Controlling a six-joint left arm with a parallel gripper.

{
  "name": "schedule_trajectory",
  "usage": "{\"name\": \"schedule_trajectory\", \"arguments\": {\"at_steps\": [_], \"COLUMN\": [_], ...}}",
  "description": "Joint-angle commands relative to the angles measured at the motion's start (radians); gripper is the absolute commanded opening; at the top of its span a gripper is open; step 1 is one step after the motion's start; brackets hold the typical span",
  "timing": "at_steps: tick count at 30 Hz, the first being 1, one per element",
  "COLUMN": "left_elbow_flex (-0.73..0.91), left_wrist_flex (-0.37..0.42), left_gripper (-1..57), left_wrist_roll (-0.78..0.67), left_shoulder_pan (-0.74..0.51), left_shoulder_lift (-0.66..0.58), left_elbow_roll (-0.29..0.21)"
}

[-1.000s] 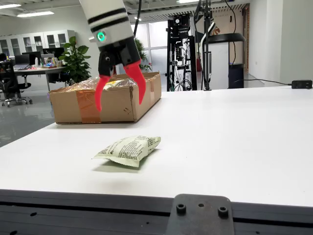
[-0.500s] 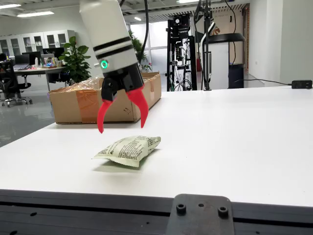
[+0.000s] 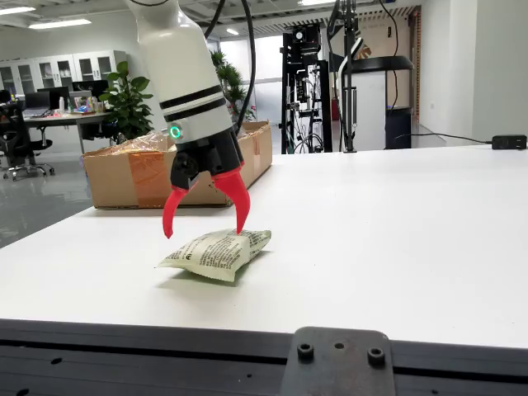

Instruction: Grasp a snack and put it in the bin.

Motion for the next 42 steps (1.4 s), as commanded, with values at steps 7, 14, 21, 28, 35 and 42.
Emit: {"name": "schedule_trajectory", "arguments": {"at_steps": [7, 14, 21, 28, 35, 42], "left_elbow_flex": [0.000, 0.000, 0.000, 0.000, 0.000, 0.000], "left_wrist_flex": [-0.042, -0.062, -0.077, -0.086, -0.095, -0.105], "left_gripper": [48.2, 48.1, 48.0, 47.9, 47.8, 47.5], "left_wrist_roll": [0.040, 0.067, 0.084, 0.091, 0.096, 0.098], "left_shoulder_pan": [0.014, 0.035, 0.045, 0.025, 0.003, 0.003], "left_shoulder_lift": [0.000, -0.001, 0.019, 0.051, 0.060, 0.064], "left_elbow_roll": [0.009, 0.011, 0.012, 0.012, 0.011, 0.009]}}
